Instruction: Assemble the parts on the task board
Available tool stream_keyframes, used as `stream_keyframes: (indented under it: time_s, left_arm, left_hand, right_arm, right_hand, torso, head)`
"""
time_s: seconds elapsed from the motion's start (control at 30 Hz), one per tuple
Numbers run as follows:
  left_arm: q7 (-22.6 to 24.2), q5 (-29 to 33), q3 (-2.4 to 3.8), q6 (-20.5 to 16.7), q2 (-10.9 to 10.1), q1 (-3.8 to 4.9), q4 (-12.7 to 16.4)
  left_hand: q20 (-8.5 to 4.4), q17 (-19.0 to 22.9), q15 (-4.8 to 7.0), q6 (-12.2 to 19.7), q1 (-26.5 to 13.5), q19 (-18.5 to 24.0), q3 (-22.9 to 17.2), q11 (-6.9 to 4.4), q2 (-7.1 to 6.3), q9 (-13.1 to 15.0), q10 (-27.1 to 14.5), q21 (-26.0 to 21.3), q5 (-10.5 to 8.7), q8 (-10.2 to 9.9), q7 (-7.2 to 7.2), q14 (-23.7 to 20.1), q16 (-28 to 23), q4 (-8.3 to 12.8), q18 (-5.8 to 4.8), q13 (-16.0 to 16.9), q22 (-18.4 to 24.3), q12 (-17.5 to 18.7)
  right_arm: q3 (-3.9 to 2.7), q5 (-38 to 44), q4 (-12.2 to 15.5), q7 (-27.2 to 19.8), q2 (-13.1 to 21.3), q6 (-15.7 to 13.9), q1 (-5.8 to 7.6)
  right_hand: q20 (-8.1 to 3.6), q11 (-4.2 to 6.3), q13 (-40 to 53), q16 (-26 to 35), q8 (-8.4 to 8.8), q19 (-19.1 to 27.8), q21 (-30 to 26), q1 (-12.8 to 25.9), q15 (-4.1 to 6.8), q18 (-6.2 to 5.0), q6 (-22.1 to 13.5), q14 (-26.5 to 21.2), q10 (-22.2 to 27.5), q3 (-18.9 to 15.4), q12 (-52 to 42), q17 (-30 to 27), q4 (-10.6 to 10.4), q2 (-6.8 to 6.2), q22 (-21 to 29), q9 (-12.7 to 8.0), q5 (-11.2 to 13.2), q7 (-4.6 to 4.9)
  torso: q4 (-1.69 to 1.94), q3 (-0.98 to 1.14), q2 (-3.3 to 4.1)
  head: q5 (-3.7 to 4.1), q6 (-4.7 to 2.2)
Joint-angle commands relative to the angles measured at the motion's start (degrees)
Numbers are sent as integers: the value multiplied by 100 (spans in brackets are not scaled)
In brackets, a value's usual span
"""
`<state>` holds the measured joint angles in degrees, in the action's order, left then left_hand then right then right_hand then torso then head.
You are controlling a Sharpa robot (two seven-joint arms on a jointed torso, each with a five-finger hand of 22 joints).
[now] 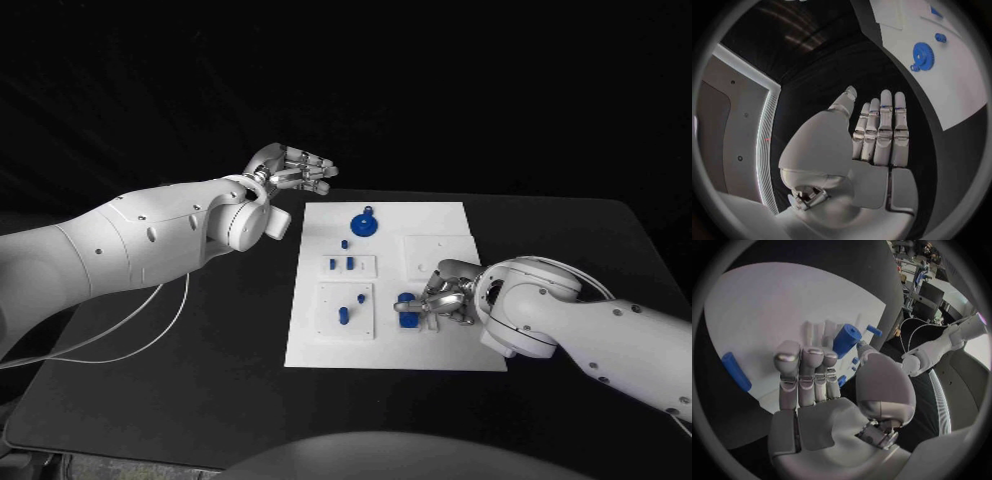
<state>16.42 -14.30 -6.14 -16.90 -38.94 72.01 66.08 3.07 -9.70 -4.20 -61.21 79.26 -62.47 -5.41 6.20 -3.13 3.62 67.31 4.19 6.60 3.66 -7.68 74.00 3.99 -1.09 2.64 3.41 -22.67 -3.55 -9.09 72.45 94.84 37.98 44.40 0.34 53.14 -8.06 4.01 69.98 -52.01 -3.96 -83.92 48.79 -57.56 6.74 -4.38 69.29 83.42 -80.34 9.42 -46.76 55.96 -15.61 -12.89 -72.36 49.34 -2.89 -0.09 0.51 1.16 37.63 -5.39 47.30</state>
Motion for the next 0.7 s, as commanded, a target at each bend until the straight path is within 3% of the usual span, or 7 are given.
stream_keyframes:
  time_s: [0.03, 0.43, 0.7]
  left_arm:
    - [23, 33, 5, 77, 8, 2, 10]
    - [21, 33, 5, 74, 3, 2, 12]
    - [20, 33, 5, 77, 0, 1, 12]
  left_hand:
    - [6, -6, 5, 43, -33, -21, 11, -1, 28, 0, -37, 13, -19, -4, 16, -35, -15, -13, -52, 2, 5, 7]
    - [8, -6, 3, 55, -31, -22, 16, 0, 27, -1, -40, 14, -20, -5, 13, -38, -14, -22, -51, 2, 28, 7]
    - [8, -6, 3, 55, -31, -22, 16, 0, 27, -1, -40, 14, -20, -5, 13, -38, -14, -22, -51, 2, 28, 7]
  right_arm:
    - [18, -55, 7, -33, -21, 8, -26]
    - [18, -119, 49, -66, -3, -125, -27]
    - [16, -291, 144, -191, 82, -196, -33]
  right_hand:
    - [-32, -3, 10, 32, 24, -337, -19, -126, 30, 8, -18, -17, 3, -305, 33, 14, -89, 75, -11, -14, 7, 9]
    - [-32, 1, 2, 35, 20, -339, -11, -155, 33, 7, 7, -8, -16, -279, 63, 35, -84, 91, -17, -14, 7, 2]
    - [-37, 11, 21, 33, 20, -340, 5, -345, 39, 10, 76, -5, -40, -24, 39, 52, 45, 98, -23, 55, 7, -13]
  torso:
    - [1, 1, 0]
    - [3, 4, 1]
    - [1, 6, -1]
  head:
    - [3, 2]
    - [7, 1]
    - [17, -3]
